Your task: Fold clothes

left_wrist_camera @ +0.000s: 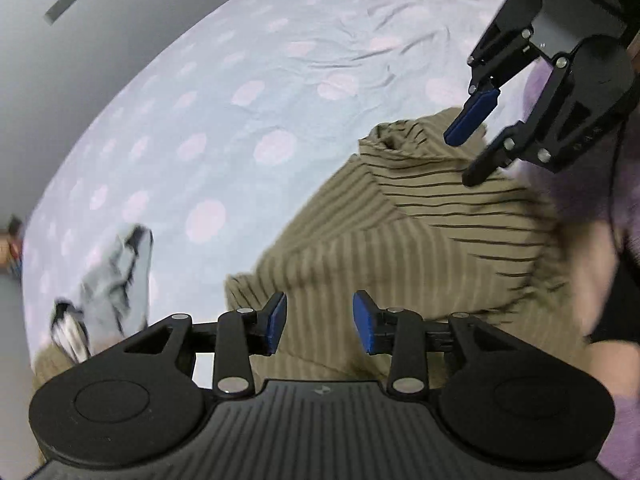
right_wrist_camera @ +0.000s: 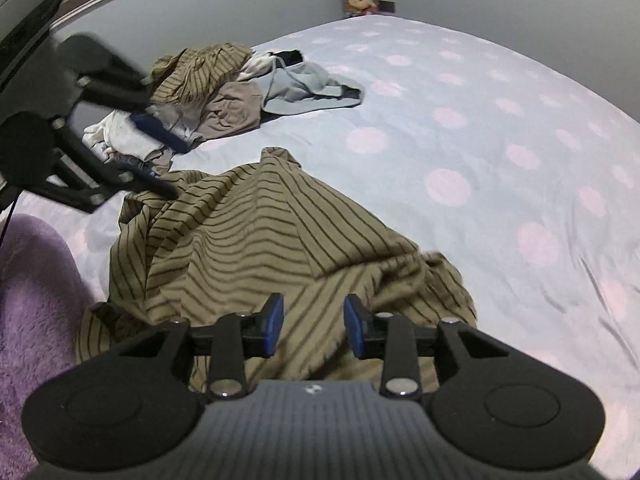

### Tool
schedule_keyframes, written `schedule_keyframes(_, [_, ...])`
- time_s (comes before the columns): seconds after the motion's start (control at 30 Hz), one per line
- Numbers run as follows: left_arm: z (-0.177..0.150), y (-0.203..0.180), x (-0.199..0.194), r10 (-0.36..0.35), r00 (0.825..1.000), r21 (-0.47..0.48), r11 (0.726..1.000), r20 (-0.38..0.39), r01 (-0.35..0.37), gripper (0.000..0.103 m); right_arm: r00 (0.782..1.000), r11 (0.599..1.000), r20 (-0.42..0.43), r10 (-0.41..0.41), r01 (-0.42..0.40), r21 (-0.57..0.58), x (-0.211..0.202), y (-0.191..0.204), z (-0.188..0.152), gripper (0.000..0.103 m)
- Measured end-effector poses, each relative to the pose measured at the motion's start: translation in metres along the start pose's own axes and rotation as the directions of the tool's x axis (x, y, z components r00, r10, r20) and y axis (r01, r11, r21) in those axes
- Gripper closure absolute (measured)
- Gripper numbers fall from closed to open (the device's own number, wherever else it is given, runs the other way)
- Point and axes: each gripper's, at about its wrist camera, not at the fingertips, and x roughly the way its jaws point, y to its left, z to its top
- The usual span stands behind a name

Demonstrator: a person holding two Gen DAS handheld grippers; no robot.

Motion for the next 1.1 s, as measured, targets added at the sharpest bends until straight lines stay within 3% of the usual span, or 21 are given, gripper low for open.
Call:
schedule_keyframes(0.27, [0.01,0.016,0.064,0.006,1.0,0.234,0.972,-0.031,0.001,0.065,0.998,0.998,-0.038,0.047,-0.049,-0.03,0.045,0.002,0.019,0.056])
schedule_keyframes(0.43, [0.01,0.022,0.091,-0.071,0.994,0.344,0.934,-0.077,0.093,0.066,0.996,0.997,-0.062,0.068,-0.07,-0.032,0.068,-0.002,0.024,0.053])
schedule_keyframes(0.5, [0.01,0.025,0.095,-0.101,0.991,0.34,0.932,-0.091,0.126,0.076,0.995,0.997,-0.071,0.073,-0.075,-0.025,0.074,-0.004,0.024,0.053])
schedule_keyframes(0.57, [0.009,0.028,0.099,-0.13,0.986,0.335,0.929,-0.103,0.158,0.095,0.994,0.997,-0.078,0.079,-0.08,-0.017,0.079,-0.006,0.024,0.053])
schedule_keyframes(0.6, [0.009,0.029,0.101,-0.145,0.983,0.332,0.927,-0.11,0.174,0.096,0.994,0.997,-0.078,0.081,-0.082,-0.013,0.081,-0.007,0.024,0.053])
schedule_keyframes(0.67, [0.007,0.031,0.093,-0.165,0.982,0.322,0.928,-0.091,0.186,0.101,0.994,0.996,-0.072,0.086,-0.087,-0.009,0.082,-0.008,0.025,0.053])
schedule_keyframes(0.9, [0.002,0.041,0.043,-0.147,0.988,0.251,0.956,-0.039,0.152,0.102,0.995,0.994,-0.035,0.091,-0.093,-0.053,0.076,-0.001,0.031,0.053])
schedule_keyframes(1.1, [-0.014,0.029,-0.009,-0.121,0.993,0.243,0.963,-0.006,0.119,0.102,0.997,0.982,0.016,0.077,-0.074,-0.174,0.059,0.023,0.038,0.053])
